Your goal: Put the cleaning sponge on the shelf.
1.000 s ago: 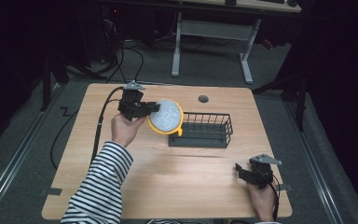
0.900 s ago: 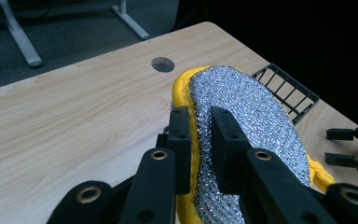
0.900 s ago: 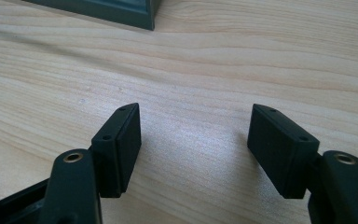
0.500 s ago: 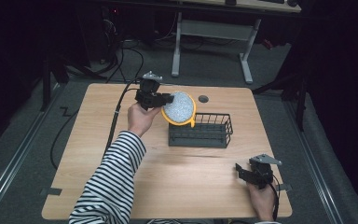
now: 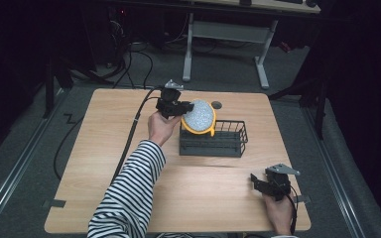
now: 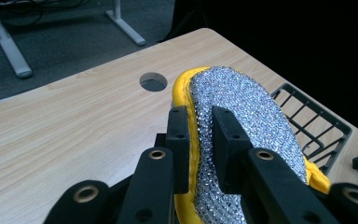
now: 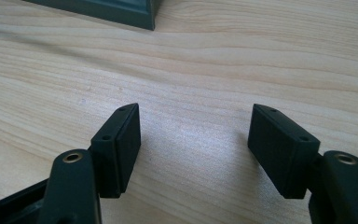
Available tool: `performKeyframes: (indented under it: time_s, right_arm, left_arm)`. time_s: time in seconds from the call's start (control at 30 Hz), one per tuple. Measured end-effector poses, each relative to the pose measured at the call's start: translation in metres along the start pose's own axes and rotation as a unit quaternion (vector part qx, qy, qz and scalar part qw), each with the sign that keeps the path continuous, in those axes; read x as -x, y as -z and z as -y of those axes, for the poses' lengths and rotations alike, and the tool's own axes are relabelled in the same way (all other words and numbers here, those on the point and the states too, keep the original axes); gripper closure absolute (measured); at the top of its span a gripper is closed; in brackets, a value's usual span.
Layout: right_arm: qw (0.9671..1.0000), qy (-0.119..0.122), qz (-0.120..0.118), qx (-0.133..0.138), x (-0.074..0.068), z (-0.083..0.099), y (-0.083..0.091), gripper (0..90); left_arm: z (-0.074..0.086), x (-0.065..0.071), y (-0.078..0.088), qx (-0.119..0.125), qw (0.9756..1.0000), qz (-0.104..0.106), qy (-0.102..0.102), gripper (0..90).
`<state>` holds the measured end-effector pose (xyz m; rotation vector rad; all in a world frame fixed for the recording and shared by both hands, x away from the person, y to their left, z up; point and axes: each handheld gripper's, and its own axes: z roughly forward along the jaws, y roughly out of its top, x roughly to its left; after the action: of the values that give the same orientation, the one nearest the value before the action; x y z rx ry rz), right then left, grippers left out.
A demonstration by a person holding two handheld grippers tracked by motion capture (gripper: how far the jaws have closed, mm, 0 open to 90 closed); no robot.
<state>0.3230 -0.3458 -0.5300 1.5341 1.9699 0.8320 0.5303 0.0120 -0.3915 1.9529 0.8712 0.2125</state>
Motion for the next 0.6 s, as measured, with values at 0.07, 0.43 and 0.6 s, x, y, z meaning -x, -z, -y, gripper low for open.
performKeyframes:
  time_s: [0.07,0.43,0.6]
  right_arm:
    - [1.0000,-0.001,0.000,0.000,0.000,0.000,0.000,34.5]
    - [1.0000,-0.003,-0.001,-0.001,0.000,0.000,0.000,34.4]
    - [1.0000,-0.004,0.000,-0.002,0.000,0.000,0.000,34.3]
  left_arm:
    - [0.001,-0.001,-0.001,0.000,1.0000,-0.002,0.000,78.3]
    - [0.012,-0.001,-0.012,0.000,0.9999,-0.010,-0.012,76.8]
    - [0.014,-0.001,-0.018,-0.002,0.9998,-0.013,-0.013,76.0]
